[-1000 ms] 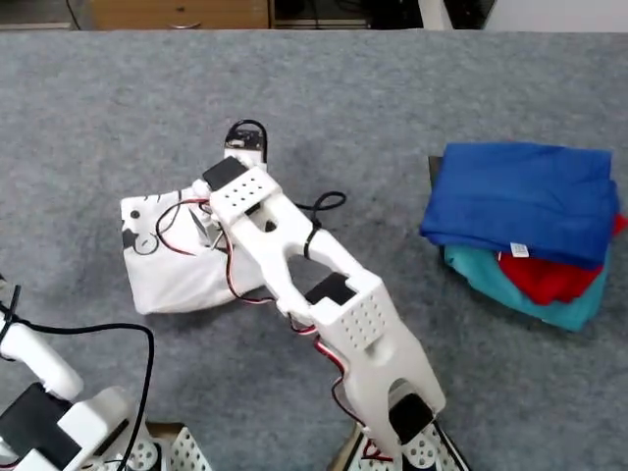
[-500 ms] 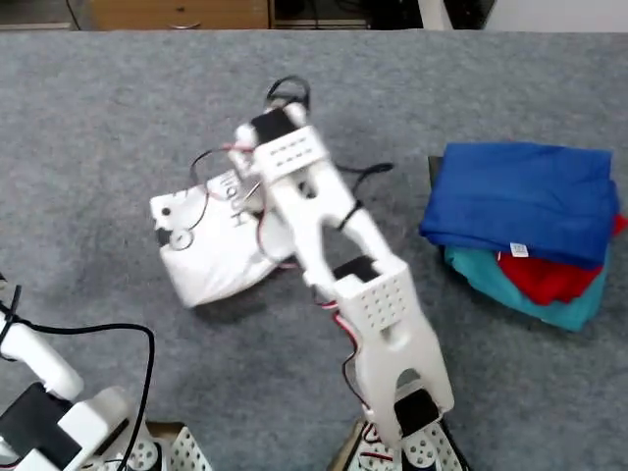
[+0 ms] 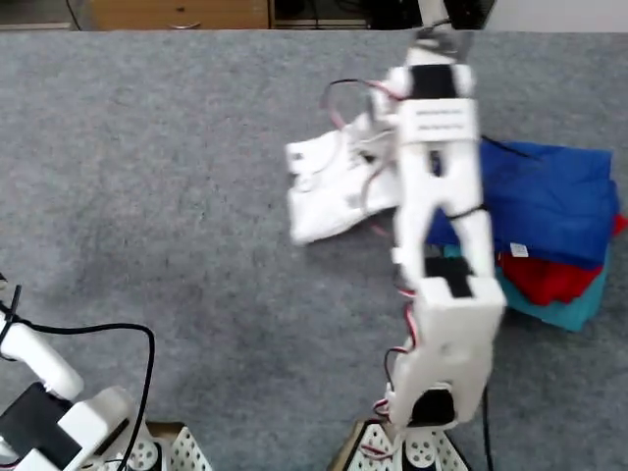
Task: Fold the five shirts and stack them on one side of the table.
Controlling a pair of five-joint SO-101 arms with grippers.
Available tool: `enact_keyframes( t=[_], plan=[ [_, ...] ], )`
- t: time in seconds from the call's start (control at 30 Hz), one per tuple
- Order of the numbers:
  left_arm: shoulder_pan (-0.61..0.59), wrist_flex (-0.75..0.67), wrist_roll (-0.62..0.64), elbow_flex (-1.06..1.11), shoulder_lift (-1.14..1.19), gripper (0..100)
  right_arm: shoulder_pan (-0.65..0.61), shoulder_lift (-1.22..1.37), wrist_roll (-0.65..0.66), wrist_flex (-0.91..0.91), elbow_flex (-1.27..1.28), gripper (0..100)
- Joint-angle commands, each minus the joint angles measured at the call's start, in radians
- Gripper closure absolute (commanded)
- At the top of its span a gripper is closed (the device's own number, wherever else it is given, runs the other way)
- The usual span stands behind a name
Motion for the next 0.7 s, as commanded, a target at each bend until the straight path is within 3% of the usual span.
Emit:
enact_keyframes(
  t=[0.0,0.13,0.23,0.67],
  plan=[
    [-0.005,-0.002,-0.011,-0.014,-0.042,98,0.153,-0.173,0.051,0.023,0.053,99.5],
    [0.008,0.011,-0.008,-0.015,-0.044,98,0.321,-0.231,0.12,0.021,0.12,99.4],
    [0.072,0.135,-0.005,-0.075,-0.07,98,0.438,-0.232,0.17,0.02,0.143,99.4],
    [0.502,0.193,0.12,0.029,-0.374,98,0.727,-0.232,0.321,0.002,0.142,99.4]
  ],
)
